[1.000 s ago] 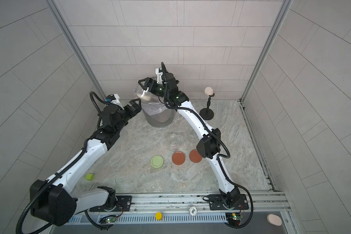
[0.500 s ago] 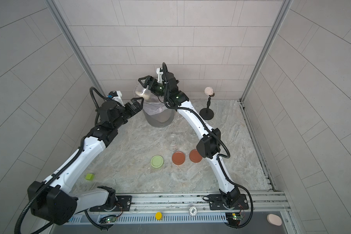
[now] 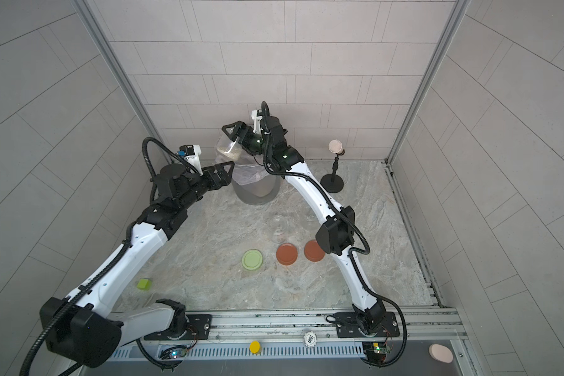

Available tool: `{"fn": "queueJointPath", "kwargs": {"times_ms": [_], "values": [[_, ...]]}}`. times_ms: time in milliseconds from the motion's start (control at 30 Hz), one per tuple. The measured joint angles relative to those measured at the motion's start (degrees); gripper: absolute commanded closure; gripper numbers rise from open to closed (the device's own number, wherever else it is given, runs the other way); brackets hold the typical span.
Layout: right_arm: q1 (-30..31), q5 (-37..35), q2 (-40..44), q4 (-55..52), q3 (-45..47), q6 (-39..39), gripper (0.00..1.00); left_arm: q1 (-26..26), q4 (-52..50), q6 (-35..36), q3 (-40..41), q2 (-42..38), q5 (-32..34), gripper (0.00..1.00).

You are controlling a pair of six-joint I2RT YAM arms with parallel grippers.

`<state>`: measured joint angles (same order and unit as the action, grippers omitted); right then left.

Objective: Empty moldy rice from jars
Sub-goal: Pour the moldy rice from the jar into the trash bin.

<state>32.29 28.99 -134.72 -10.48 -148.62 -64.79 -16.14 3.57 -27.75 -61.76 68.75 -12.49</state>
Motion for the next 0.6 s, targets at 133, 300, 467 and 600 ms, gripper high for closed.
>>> {"fn": "queueJointPath", "kwargs": {"times_ms": [133,300,467,600], "values": [[-0.1,0.3,0.0,0.0,0.0,-2.0,0.69,0.0,7.5,1.5,1.2,1.6,-1.3,0.0],[-0.2,0.8,0.0,0.0,0.0,-5.0,0.68,0.0,23.4,2.8,7.3,3.1,-1.2,0.0],[-0.4,1.7,0.0,0.0,0.0,-7.3,0.68,0.0,32.7,4.1,7.9,8.2,-1.2,0.0],[-0.6,2.4,0.0,0.5,0.0,-9.0,0.68,0.0,39.8,4.8,8.1,11.8,-0.3,0.0]]}}
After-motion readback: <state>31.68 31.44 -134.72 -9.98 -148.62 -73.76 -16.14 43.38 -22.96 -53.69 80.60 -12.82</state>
